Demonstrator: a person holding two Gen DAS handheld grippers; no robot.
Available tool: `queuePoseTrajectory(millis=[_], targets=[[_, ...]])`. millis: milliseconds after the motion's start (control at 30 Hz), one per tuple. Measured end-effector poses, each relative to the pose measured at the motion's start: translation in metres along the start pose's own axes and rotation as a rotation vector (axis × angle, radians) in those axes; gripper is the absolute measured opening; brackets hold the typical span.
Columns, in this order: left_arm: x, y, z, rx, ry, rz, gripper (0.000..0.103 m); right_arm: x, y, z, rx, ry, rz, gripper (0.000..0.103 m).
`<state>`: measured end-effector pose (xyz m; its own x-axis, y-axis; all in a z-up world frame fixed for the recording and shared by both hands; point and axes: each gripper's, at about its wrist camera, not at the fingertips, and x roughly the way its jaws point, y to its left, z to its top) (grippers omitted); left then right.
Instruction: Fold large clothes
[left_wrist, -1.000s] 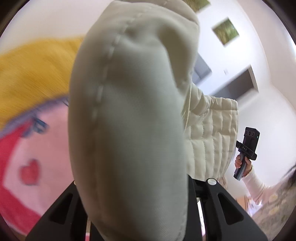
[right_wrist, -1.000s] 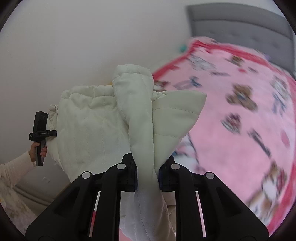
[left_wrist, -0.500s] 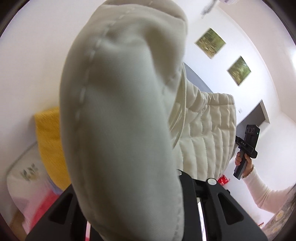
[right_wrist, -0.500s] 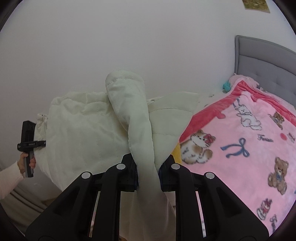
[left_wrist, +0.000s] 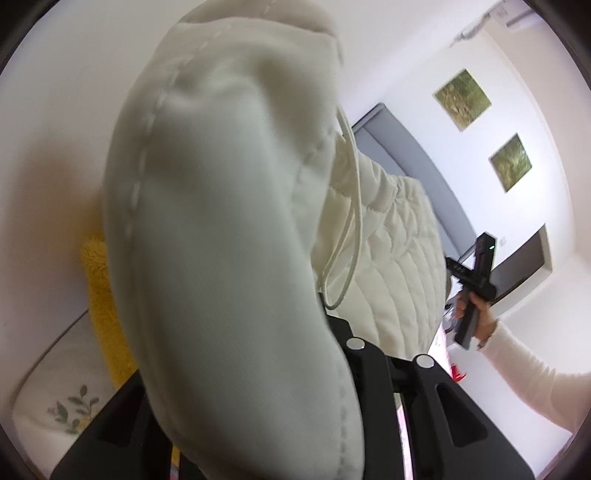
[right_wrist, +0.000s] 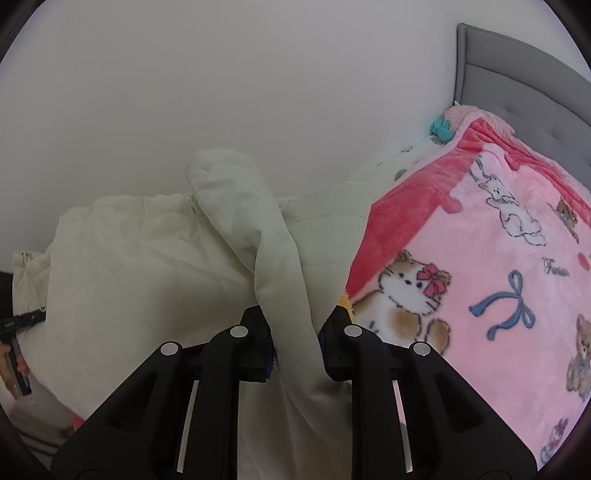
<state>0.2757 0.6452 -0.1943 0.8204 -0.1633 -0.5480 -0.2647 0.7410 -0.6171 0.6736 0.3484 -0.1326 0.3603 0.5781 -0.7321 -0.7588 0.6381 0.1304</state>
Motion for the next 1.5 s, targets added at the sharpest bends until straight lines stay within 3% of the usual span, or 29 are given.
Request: queuePoseTrajectory(millis=[133,233,300,433,500,567,633,700,767,800,867,900,933,967,1067,1200,1367,1500], targets=[[0.016,0.022,-0.012,-0.047,0.028,-0.003,0.037,0.045,0.005,0.001,-0.023,0.150,-0.054,0.026],[0.019,0.042,-0.029,-0.118,0.030,-0.042,0.047,0.062,0.009,-0.008,-0.049,0.157,-0.079,0.031],[0.012,0.052,-0.029,-0.138,0.027,-0.059,0.060,0.072,0.002,-0.013,-0.001,0.179,-0.078,0.034],[0.004,0.059,-0.012,-0.129,0.036,-0.059,0.079,0.081,-0.010,-0.025,0.071,0.201,-0.092,0.043],[-0.012,0.058,-0.008,-0.125,0.036,-0.018,0.081,0.071,-0.017,-0.026,0.111,0.169,-0.083,0.053],[-0.038,0.057,-0.004,-0.123,-0.007,0.034,0.080,0.053,-0.026,-0.024,0.163,0.100,-0.018,0.066],[-0.074,0.053,0.001,-0.123,-0.093,0.067,0.080,0.032,-0.031,-0.018,0.172,0.043,-0.008,0.068],[-0.105,0.046,0.002,-0.117,-0.153,0.108,0.081,-0.002,-0.028,-0.013,0.160,-0.050,-0.006,0.071],[-0.133,0.030,-0.002,-0.093,-0.199,0.165,0.082,-0.037,-0.020,-0.009,0.118,-0.167,-0.049,0.088],[-0.139,0.016,-0.001,-0.075,-0.215,0.194,0.082,-0.058,-0.011,-0.010,0.080,-0.243,-0.069,0.089],[-0.151,-0.029,-0.013,0.009,-0.232,0.253,0.086,-0.085,0.011,-0.015,-0.011,-0.333,-0.070,0.088],[-0.146,-0.061,-0.017,0.061,-0.235,0.262,0.087,-0.093,0.025,-0.019,-0.069,-0.341,-0.032,0.081],[-0.132,-0.077,0.011,0.102,-0.235,0.270,0.090,-0.096,0.035,-0.021,-0.104,-0.331,0.012,0.058],[-0.124,-0.092,0.023,0.153,-0.242,0.276,0.092,-0.096,0.049,-0.025,-0.133,-0.310,0.062,0.050],[-0.093,-0.109,0.024,0.186,-0.228,0.236,0.093,-0.088,0.082,-0.037,-0.200,-0.280,0.151,0.049],[-0.023,-0.097,0.020,0.090,-0.117,0.233,0.092,-0.058,0.114,-0.044,-0.258,-0.256,0.144,0.049],[0.016,-0.088,0.034,0.060,-0.146,0.339,0.092,-0.009,0.139,-0.032,-0.355,-0.236,0.035,0.049],[0.044,-0.072,0.042,0.059,-0.120,0.475,0.092,0.048,0.141,-0.004,-0.283,-0.069,0.017,0.049]])
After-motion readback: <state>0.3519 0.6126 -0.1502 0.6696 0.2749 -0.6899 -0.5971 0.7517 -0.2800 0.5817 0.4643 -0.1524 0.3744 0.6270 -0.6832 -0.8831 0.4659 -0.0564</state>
